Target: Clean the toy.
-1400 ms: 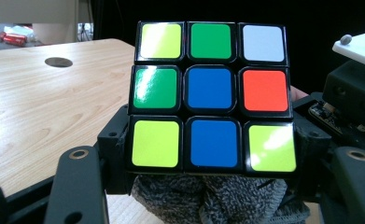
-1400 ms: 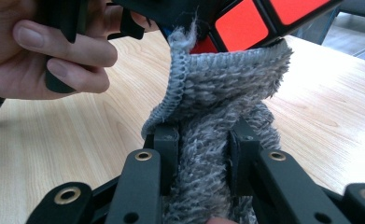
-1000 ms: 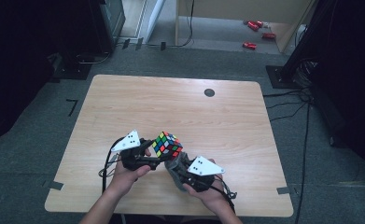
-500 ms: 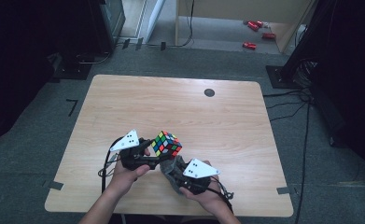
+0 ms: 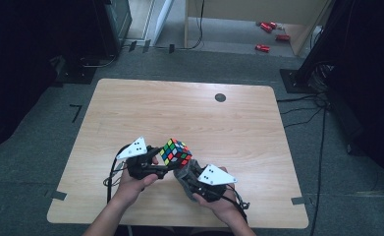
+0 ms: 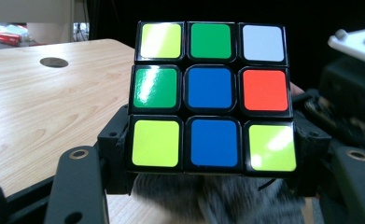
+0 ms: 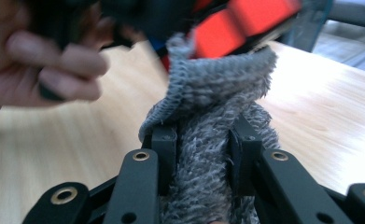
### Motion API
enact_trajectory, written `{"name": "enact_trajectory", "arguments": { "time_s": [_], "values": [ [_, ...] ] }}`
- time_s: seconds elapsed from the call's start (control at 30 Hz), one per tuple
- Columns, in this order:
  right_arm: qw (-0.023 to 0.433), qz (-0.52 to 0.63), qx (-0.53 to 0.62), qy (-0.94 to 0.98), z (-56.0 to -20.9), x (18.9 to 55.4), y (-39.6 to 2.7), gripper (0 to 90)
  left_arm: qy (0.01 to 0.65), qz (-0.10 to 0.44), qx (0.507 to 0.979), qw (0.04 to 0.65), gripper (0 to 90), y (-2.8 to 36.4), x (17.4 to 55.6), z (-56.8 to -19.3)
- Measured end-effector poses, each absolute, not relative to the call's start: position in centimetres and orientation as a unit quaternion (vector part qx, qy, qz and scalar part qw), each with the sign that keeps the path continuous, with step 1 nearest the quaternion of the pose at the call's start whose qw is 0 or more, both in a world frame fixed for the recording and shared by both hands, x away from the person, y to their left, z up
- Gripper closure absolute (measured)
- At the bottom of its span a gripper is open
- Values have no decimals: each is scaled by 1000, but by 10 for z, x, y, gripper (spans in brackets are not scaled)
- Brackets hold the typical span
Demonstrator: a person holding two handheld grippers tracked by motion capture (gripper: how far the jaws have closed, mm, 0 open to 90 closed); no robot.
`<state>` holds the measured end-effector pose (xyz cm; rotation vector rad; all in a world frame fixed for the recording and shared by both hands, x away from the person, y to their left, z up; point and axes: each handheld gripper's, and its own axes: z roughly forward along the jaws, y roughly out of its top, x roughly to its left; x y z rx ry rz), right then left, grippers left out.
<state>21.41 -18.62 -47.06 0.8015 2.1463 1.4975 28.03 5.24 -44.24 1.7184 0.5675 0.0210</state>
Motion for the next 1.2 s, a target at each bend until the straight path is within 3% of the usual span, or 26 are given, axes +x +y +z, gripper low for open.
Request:
{"name": "enact_trajectory", "arguments": {
  "time_s": [0.27, 0.57, 0.77, 0.97, 1.2],
  "values": [
    [214, 557, 338, 728, -462, 222, -209, 701, 240, 8, 755, 610, 346, 49, 280, -445],
    [178, 545, 278, 770, -470, 214, -187, 692, 254, 7, 738, 625, 345, 57, 283, -444],
    [182, 564, 321, 739, -464, 221, -205, 696, 239, -14, 743, 625, 345, 52, 281, -445],
    [172, 542, 266, 778, -470, 212, -183, 695, 250, -15, 739, 626, 344, 57, 284, -446],
    [187, 570, 329, 729, -461, 221, -209, 700, 234, -16, 744, 625, 345, 51, 281, -447]
  ]
}}
